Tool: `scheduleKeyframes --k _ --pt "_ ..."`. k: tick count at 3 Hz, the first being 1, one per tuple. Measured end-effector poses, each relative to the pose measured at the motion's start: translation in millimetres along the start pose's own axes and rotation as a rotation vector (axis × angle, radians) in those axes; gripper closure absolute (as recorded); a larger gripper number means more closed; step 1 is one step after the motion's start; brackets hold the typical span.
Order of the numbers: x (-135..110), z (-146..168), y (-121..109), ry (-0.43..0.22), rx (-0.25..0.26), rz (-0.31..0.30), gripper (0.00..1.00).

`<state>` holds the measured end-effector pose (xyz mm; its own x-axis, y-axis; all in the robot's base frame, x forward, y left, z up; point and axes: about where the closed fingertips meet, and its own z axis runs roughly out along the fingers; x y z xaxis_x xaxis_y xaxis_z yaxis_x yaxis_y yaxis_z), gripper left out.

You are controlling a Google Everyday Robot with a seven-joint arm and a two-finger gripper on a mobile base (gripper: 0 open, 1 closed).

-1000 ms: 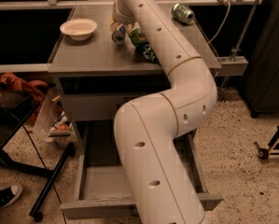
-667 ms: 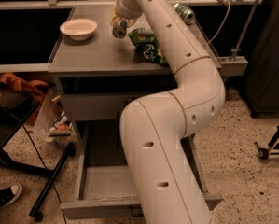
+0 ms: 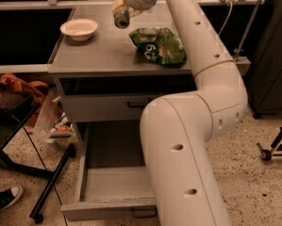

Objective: Place redbull can into middle drawer

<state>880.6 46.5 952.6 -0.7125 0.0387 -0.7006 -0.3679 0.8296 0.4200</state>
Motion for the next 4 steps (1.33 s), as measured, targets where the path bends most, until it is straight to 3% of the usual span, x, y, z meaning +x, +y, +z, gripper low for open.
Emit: scheduleKeyframes --k 1,2,3,4 --pt "2.8 -17.0 15.6 -0.027 -0.120 0.019 1.00" --pt "2.9 -16.9 15.7 -0.026 -0.121 0.019 1.00" --pt "9.1 -19.9 18.8 -0.020 -0.171 0.043 1.00" --pt "12.3 -48.5 36.1 -0.043 -0.235 0.060 1.00"
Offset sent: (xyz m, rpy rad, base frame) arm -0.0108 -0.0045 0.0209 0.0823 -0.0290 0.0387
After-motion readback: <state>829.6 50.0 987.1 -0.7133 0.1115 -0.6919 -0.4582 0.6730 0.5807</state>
